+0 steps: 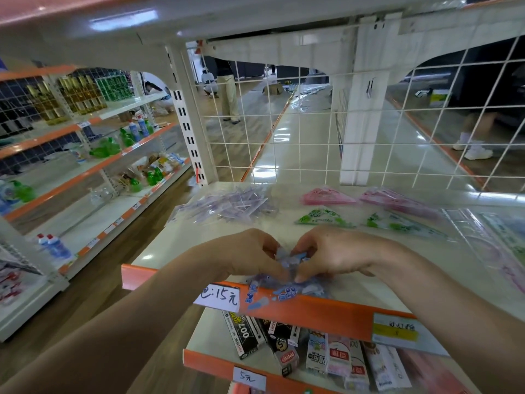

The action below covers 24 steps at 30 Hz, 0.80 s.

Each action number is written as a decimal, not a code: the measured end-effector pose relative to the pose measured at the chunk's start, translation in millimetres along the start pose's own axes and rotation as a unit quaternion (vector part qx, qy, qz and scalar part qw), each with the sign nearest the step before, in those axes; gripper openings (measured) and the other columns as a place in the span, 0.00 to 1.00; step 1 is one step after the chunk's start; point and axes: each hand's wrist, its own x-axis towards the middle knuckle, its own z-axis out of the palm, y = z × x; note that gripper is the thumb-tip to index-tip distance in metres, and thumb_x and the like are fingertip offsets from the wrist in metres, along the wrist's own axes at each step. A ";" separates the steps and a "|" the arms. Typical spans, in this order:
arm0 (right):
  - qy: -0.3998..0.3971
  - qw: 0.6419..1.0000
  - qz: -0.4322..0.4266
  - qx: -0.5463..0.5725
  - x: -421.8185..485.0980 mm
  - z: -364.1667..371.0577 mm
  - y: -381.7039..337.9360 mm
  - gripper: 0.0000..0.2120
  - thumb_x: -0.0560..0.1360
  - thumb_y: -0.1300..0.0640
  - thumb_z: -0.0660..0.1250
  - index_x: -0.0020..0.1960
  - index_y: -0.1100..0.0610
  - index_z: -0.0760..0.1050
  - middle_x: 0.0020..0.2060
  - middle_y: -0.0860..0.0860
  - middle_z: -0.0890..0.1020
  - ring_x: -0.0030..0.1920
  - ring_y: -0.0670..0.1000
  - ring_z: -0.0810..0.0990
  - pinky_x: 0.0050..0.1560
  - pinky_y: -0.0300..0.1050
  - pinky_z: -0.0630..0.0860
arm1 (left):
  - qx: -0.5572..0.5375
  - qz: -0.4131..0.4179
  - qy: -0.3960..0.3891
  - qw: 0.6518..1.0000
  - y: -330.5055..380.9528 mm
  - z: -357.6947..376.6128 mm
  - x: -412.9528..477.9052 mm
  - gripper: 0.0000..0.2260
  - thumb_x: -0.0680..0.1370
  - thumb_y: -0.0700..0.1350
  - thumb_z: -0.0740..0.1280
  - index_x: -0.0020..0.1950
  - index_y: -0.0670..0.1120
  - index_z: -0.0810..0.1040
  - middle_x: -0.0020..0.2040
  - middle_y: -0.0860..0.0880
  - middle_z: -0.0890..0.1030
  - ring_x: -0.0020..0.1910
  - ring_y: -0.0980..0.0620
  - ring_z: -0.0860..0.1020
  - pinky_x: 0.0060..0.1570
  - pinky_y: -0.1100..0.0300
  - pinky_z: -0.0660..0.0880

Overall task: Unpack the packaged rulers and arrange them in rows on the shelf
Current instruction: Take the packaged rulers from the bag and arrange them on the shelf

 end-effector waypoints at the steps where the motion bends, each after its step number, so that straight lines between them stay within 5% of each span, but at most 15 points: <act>1: 0.002 1.000 -0.004 0.004 -0.7 -0.2 0.7 0.13 0.69 0.52 0.75 0.52 0.52 0.80 0.42 0.45 0.79 0.43 0.46 0.77 0.40 0.38 0.70 | 0.031 0.010 0.008 0.999 1.7 0.8 -3.4 0.17 0.69 0.50 0.76 0.54 0.49 0.75 0.51 0.53 0.79 0.50 0.54 0.78 0.48 0.61 0.75; 4: 0.012 0.999 0.004 0.035 -1.1 -0.3 2.6 0.19 0.68 0.54 0.75 0.57 0.54 0.76 0.52 0.48 0.79 0.52 0.50 0.79 0.53 0.49 0.78 | 0.044 0.024 -0.009 0.999 3.2 -1.5 -9.7 0.22 0.70 0.49 0.75 0.59 0.53 0.70 0.54 0.54 0.77 0.46 0.55 0.80 0.44 0.61 0.78; 8: 0.030 0.996 -0.031 0.072 2.2 -1.0 -0.3 0.12 0.68 0.58 0.75 0.50 0.56 0.78 0.43 0.53 0.81 0.41 0.52 0.81 0.42 0.49 0.79 | 0.001 0.038 -0.014 0.999 3.1 -4.7 -6.8 0.20 0.70 0.42 0.75 0.58 0.51 0.71 0.51 0.50 0.81 0.42 0.51 0.82 0.47 0.56 0.80; 11: 0.125 0.985 -0.071 0.099 4.0 -14.3 -2.0 0.12 0.69 0.60 0.75 0.48 0.51 0.76 0.40 0.48 0.80 0.39 0.48 0.79 0.39 0.41 0.77 | -0.081 0.105 0.058 0.990 1.0 -14.2 1.1 0.09 0.71 0.39 0.74 0.44 0.44 0.75 0.36 0.53 0.78 0.38 0.51 0.75 0.44 0.57 0.73; 14: 0.243 0.954 -0.133 0.117 5.9 -21.0 -1.0 0.16 0.70 0.60 0.74 0.53 0.48 0.75 0.45 0.52 0.80 0.38 0.47 0.78 0.42 0.44 0.76 | -0.078 0.146 0.165 0.972 2.3 -21.3 5.8 0.09 0.71 0.40 0.74 0.39 0.43 0.73 0.33 0.49 0.70 0.35 0.52 0.69 0.38 0.60 0.66; 20: 0.149 0.974 -0.129 0.109 6.1 15.2 10.3 0.28 0.72 0.58 0.73 0.68 0.47 0.66 0.47 0.49 0.78 0.44 0.47 0.79 0.48 0.44 0.78 | -0.046 0.126 0.061 0.989 -9.6 -5.6 4.4 0.04 0.71 0.39 0.73 0.43 0.45 0.80 0.36 0.48 0.80 0.34 0.58 0.76 0.38 0.66 0.73; 24: 0.232 0.964 -0.072 0.111 2.8 -6.0 12.5 0.23 0.72 0.53 0.72 0.66 0.53 0.71 0.48 0.48 0.81 0.48 0.49 0.80 0.52 0.43 0.77 | -0.134 0.105 0.157 0.973 -20.2 -13.6 4.4 0.07 0.72 0.38 0.73 0.47 0.38 0.81 0.42 0.40 0.83 0.39 0.47 0.81 0.44 0.55 0.78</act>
